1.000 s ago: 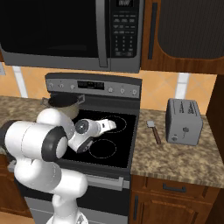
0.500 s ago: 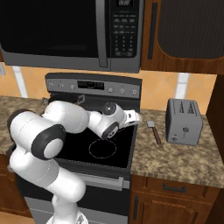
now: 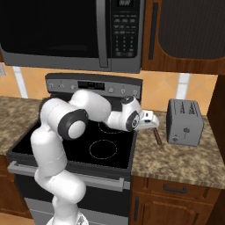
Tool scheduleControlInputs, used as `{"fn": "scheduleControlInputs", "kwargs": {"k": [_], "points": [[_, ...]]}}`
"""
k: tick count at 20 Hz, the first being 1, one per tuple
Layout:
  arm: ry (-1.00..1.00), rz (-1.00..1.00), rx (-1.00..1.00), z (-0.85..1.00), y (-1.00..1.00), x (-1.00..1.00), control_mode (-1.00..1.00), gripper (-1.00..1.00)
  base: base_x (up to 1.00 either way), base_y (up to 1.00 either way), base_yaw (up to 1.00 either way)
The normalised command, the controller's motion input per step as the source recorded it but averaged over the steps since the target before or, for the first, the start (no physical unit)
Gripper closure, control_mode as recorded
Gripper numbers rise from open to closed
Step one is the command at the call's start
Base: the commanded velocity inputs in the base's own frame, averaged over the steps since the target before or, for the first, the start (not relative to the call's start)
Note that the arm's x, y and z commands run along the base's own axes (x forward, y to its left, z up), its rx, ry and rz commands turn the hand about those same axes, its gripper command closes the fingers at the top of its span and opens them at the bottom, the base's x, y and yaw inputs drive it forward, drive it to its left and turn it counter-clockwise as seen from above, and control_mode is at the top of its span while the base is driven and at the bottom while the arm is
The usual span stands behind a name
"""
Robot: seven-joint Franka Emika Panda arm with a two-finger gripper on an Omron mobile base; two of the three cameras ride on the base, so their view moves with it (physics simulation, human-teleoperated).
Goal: Put the lime and squash in the pot. Retrieve the spatula and lightly stir the vegetables in the pot.
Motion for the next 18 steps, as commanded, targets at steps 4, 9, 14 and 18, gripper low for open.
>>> {"fn": "scheduleControlInputs", "kwargs": {"k": [4,9,14,18], "points": [[-0.01,-0.08,0.1,-0.45,-0.61,0.0,-1.0,-1.0,0.0,0.0,0.0],[-0.05,0.0,0.16,-0.07,-0.7,0.03,-1.0,-1.0,0.0,0.0,0.0],[-0.06,0.0,0.12,-0.02,-0.73,0.11,-1.0,-1.0,0.0,0.0,0.0],[0.0,0.0,0.07,-0.22,-0.61,0.26,-1.0,-1.0,0.0,0.0,0.0]]}}
